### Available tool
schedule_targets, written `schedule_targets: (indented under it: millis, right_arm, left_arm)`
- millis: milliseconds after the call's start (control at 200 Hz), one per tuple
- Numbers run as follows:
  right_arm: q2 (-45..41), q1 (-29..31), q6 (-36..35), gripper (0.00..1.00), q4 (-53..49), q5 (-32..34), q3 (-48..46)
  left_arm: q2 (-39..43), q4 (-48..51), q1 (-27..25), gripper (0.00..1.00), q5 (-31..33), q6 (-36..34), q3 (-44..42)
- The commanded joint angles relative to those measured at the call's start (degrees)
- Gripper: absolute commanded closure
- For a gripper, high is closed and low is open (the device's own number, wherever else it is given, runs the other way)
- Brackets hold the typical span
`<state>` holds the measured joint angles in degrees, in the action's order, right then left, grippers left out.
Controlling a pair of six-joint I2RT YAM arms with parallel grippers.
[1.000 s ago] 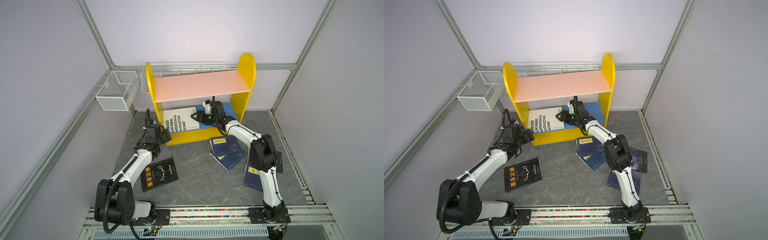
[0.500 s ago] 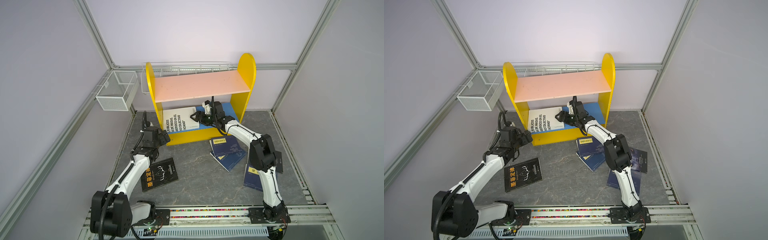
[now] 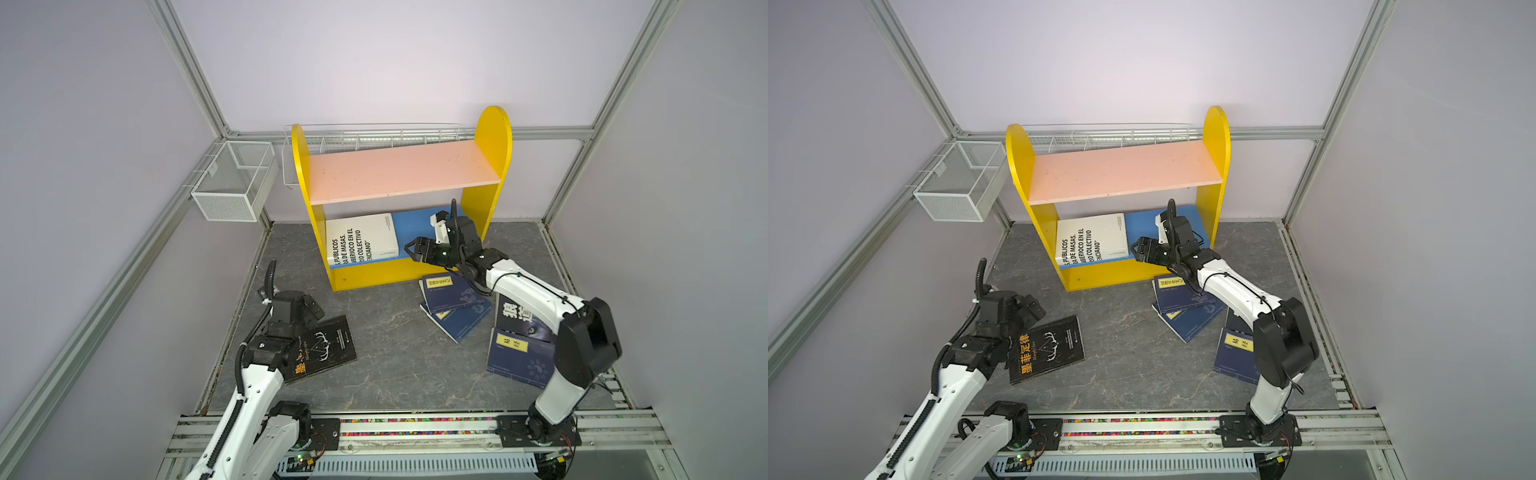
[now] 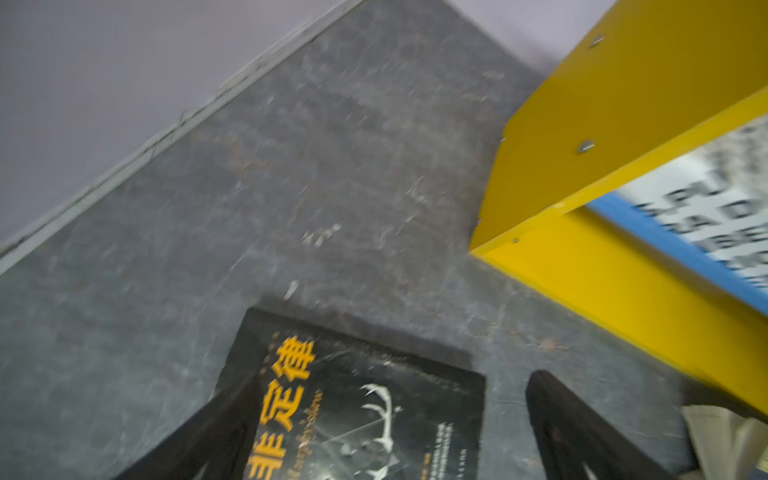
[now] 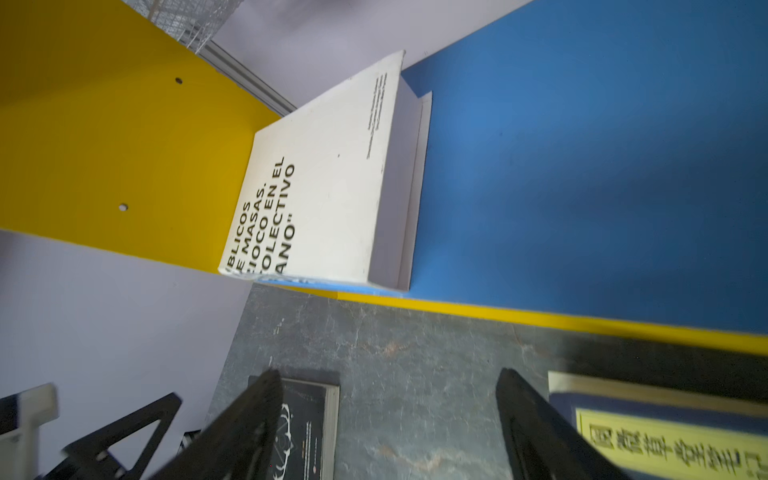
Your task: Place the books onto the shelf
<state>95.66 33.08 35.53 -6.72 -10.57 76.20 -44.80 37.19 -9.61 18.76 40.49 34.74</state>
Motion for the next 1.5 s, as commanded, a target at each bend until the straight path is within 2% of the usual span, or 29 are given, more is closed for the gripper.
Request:
schedule_targets:
  millis: [0,130,205,390,525,725,935,1185,1285,1395,1495]
  right_arm:
    - [-3.8,3.4,-1.0,0.13,1.8,1.1,-8.1]
    - [-5.8,7.0,0.6,0.10,3.8,-0.2,-15.0]
    - [-6.9,8.0,1.5,0.10,4.4,0.4,-18.3]
    - [-8.8,7.9,-1.1,0.07,-0.5,6.4,-21.4]
    - [-7.4,8.0,-1.9,0.07,0.7,2.9,-21.7]
    - [-1.2,10.5,1.3,0.08,7.7,-2.7,-21.7]
    - [9.6,14.7,4.4,0.09,15.0,-6.7,-16.8]
    - [19.1,17.5,6.1,0.11,15.2,-9.1,-9.9]
    - [20.0,17.5,6.5,0.12,14.7,-9.9,-9.6]
    - [18.9,17.2,5.4,0.13,12.5,-8.9,-10.2]
    - [16.9,16.3,4.4,0.12,11.7,-9.0,-11.8]
  left_arm:
    - [1.3,3.7,3.4,0.01,2.5,8.2,-4.8]
    - [2.7,0.4,9.2,0.01,-1.2,9.8,-10.0]
    - [4.5,-0.6,9.6,0.01,-2.2,9.7,-11.5]
    - [8.6,5.6,9.6,0.01,4.7,10.2,-11.3]
    - [7.0,7.2,9.7,0.01,5.4,12.0,-10.9]
    - [2.4,2.6,10.0,0.01,-1.0,14.1,-12.0]
    - [0.3,-3.6,10.6,0.01,-7.9,15.4,-15.5]
    - [-3.0,-12.2,10.7,0.01,-18.3,13.2,-19.0]
    - [-4.9,-19.8,10.6,0.00,-25.9,13.2,-21.2]
    - [-7.8,-27.7,8.3,0.00,-32.6,14.7,-22.4]
    - [-10.8,-31.1,2.1,0.00,-33.3,15.5,-20.2]
